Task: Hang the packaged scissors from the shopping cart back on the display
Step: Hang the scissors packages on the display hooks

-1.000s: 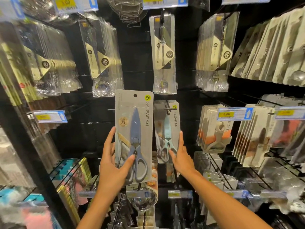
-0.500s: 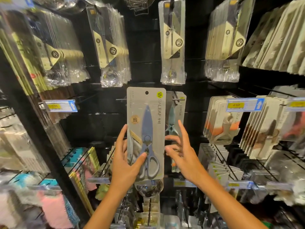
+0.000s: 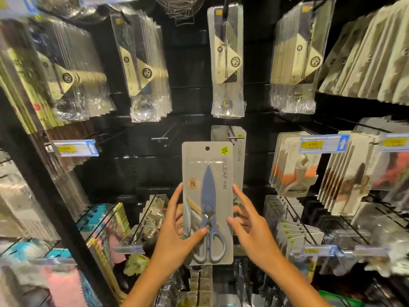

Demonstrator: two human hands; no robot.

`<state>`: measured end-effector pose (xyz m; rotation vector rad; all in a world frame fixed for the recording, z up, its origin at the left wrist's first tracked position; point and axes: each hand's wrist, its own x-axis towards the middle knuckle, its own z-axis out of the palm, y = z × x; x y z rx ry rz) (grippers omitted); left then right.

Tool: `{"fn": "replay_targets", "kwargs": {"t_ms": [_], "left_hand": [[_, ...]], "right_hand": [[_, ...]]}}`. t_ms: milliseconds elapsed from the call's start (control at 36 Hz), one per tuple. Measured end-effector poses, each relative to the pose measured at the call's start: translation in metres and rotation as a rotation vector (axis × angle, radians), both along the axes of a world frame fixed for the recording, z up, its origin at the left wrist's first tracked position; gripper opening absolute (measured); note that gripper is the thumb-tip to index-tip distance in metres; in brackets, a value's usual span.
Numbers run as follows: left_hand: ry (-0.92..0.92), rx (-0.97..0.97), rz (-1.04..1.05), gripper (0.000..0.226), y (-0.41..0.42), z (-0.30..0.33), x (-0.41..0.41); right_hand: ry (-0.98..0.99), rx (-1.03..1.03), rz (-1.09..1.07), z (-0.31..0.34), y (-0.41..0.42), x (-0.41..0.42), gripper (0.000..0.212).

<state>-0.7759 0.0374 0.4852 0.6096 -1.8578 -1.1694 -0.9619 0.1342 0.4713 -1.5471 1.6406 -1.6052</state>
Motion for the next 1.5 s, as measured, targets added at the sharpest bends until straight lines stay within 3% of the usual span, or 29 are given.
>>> {"fn": "replay_targets", "kwargs": {"t_ms": [417, 833, 1111, 1500], "left_hand": [[-0.065, -0.023, -0.13, 0.11, -0.005, 0.006, -0.047], [-0.097, 0.041, -0.151, 0.113, -0.019, -0.002, -0.066], [-0.176, 0.009, -0.137, 0.1, -0.043, -0.006, -0.08], [-0.267, -0.005, -0.184, 0.108, -0.086, 0.0, -0.12]], "right_hand": [[-0.035, 0.02, -0.139, -0.005, 0.01, -0.035, 0.076], [0.006, 0.049, -0.119, -0.017, -0.005, -0.058, 0.073], [0.141, 0.136, 0.004, -0.013, -0.025, -0.069, 0.09], [0.215, 0.186, 0.025, -0.012, -0.083, -0.103, 0.113]]}}
